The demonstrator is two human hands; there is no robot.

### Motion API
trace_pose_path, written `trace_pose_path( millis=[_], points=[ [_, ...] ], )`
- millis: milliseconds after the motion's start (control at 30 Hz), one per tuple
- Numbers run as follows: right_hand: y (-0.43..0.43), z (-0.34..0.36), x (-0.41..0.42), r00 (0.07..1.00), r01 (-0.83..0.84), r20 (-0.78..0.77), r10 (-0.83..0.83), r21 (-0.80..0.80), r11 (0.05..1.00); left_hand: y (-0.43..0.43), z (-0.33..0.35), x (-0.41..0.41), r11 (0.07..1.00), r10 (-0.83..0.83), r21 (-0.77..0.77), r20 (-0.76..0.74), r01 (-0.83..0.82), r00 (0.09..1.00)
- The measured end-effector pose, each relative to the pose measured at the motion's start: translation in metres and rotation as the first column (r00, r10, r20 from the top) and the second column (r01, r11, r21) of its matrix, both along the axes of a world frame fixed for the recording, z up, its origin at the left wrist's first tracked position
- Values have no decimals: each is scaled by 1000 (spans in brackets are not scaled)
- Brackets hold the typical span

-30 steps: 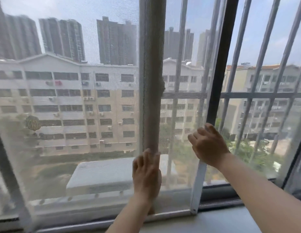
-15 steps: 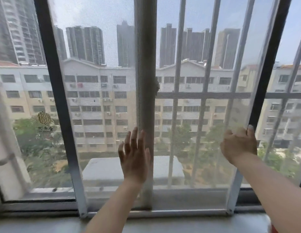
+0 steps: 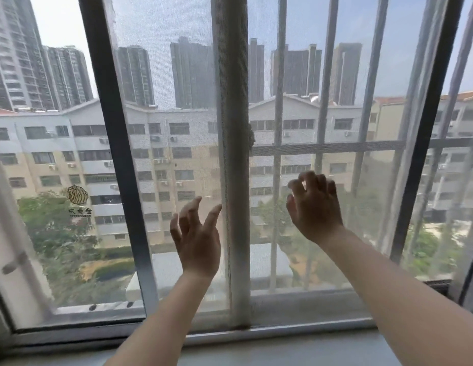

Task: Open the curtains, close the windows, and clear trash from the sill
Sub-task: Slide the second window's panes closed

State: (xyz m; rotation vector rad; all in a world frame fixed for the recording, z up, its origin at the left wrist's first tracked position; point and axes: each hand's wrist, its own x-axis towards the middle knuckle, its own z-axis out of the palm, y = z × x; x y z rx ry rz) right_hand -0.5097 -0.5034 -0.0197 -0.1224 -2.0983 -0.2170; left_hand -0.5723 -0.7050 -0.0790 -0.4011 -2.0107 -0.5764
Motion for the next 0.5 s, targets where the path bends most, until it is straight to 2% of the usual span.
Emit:
trace_pose_path(
  millis=[67, 133, 200, 267, 333, 500],
  points=[
    [-38, 13, -8, 990, -138, 21, 138, 2, 990, -20, 11, -5, 997, 17, 75, -90, -10, 996],
    [-72, 27, -15, 960, -278, 49, 276, 24, 960, -38, 22, -9, 967, 48, 254, -129, -14, 991],
    [-109, 38, -24, 918, -392, 85, 386, 63, 918, -57, 30, -14, 891, 67, 454, -64, -31, 996],
    [-146, 46, -32, 880, -469, 133, 456, 88, 879, -71, 33, -18, 820, 24, 567, 90, -71, 996],
    [-180, 52, -40, 859, -503, 191, 476, 136, 854, -81, 31, -21, 793, -76, 605, 206, -66, 976],
    [-226, 76, -59, 892, -417, 308, 330, 284, 863, -85, 28, -16, 762, -140, 647, 186, -15, 973]
  ],
)
